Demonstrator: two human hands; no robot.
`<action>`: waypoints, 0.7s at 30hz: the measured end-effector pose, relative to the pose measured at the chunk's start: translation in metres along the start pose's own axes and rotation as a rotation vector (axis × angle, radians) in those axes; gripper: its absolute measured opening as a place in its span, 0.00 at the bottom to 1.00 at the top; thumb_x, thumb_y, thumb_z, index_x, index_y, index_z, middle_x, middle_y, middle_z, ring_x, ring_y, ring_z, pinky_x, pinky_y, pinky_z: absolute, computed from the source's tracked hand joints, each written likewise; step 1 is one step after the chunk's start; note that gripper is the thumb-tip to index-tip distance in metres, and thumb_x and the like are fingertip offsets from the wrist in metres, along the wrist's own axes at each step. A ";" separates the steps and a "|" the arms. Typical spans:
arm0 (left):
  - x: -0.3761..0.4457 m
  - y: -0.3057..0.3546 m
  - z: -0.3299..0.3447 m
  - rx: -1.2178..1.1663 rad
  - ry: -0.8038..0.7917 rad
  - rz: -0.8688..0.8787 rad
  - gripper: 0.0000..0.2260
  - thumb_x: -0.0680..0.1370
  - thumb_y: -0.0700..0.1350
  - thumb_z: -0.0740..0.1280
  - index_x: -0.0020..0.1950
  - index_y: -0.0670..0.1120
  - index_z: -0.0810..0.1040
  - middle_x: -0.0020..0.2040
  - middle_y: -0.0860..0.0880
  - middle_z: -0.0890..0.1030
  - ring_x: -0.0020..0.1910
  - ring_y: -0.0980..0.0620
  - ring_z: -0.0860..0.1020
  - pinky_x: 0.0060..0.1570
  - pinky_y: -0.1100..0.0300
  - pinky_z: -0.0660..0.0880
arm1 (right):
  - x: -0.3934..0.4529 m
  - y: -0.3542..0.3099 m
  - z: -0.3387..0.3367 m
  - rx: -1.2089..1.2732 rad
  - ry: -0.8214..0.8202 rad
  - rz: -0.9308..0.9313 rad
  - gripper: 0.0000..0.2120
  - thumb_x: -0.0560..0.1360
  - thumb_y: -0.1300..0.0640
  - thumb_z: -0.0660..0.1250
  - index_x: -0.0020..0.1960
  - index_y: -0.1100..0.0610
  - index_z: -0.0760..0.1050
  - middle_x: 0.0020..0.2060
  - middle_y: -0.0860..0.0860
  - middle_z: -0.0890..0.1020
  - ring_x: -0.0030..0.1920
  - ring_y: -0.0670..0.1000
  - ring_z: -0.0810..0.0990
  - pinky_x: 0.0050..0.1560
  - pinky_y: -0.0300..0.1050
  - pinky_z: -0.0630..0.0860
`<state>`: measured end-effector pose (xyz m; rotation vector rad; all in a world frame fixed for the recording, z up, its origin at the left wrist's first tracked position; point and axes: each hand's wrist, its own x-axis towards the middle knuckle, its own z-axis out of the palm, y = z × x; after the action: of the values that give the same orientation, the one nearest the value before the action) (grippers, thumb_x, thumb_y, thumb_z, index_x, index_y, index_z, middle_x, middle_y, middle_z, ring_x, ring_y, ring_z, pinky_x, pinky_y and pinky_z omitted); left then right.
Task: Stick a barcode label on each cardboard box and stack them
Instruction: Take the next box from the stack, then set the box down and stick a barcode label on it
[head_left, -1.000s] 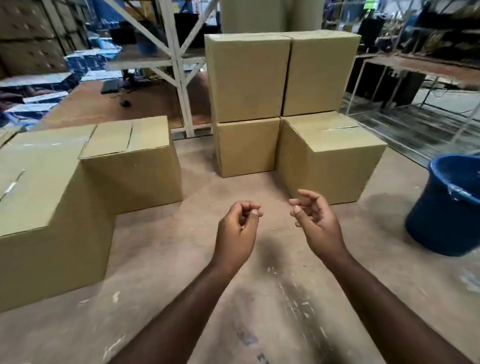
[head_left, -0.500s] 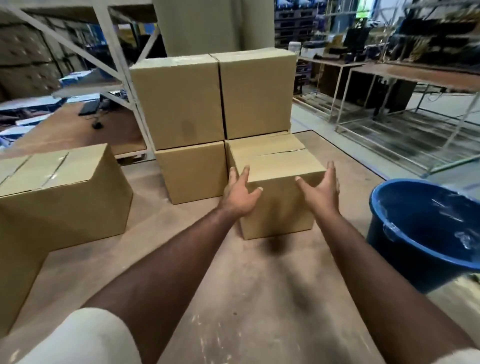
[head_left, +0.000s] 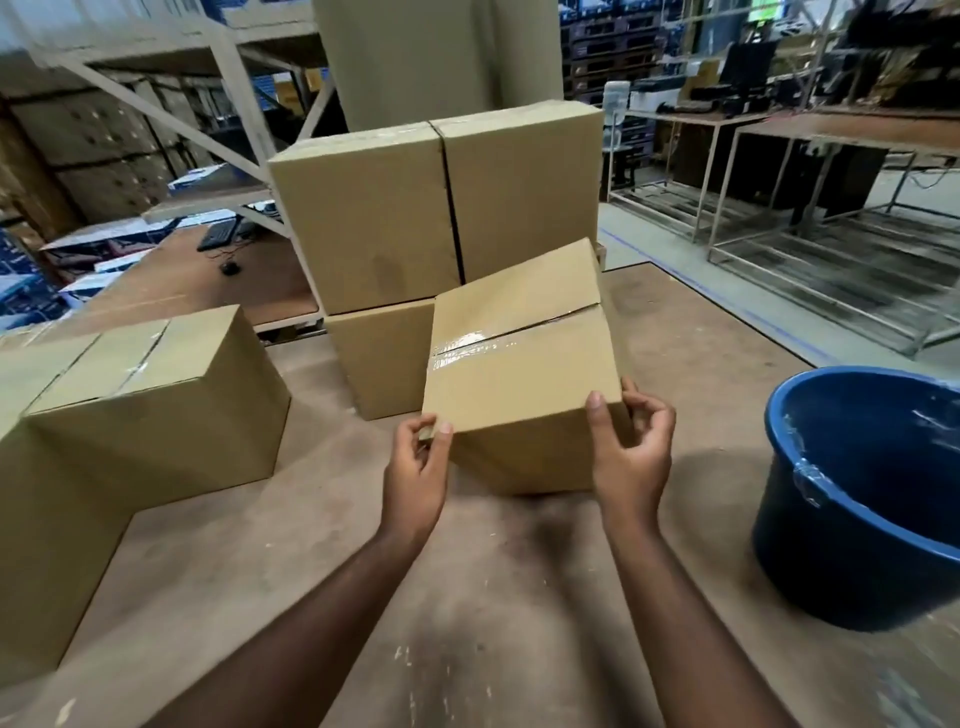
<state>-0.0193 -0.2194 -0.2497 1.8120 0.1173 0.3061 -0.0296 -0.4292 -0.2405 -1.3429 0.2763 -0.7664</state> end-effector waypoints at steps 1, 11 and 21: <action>-0.011 -0.008 -0.013 -0.086 0.025 -0.043 0.11 0.81 0.54 0.68 0.61 0.55 0.74 0.61 0.48 0.82 0.56 0.57 0.81 0.63 0.53 0.77 | -0.021 -0.001 0.004 0.034 -0.024 -0.023 0.14 0.76 0.54 0.77 0.54 0.49 0.72 0.68 0.50 0.80 0.70 0.42 0.77 0.68 0.37 0.72; -0.111 -0.060 -0.154 -0.130 0.172 -0.252 0.30 0.76 0.56 0.72 0.75 0.51 0.68 0.65 0.53 0.79 0.56 0.64 0.79 0.47 0.74 0.75 | -0.196 -0.034 0.035 -0.158 -0.347 -0.345 0.16 0.73 0.46 0.76 0.52 0.50 0.72 0.70 0.46 0.79 0.77 0.51 0.71 0.70 0.68 0.70; -0.178 -0.106 -0.243 -0.217 0.308 -0.399 0.45 0.65 0.76 0.69 0.76 0.55 0.68 0.67 0.49 0.78 0.64 0.49 0.79 0.64 0.43 0.77 | -0.302 -0.052 0.055 -0.386 -0.581 -0.656 0.15 0.72 0.46 0.79 0.54 0.51 0.81 0.67 0.40 0.80 0.73 0.48 0.74 0.68 0.64 0.70</action>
<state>-0.2466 -0.0065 -0.3214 1.4764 0.6296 0.2977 -0.2353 -0.1960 -0.2517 -1.9948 -0.5310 -0.8373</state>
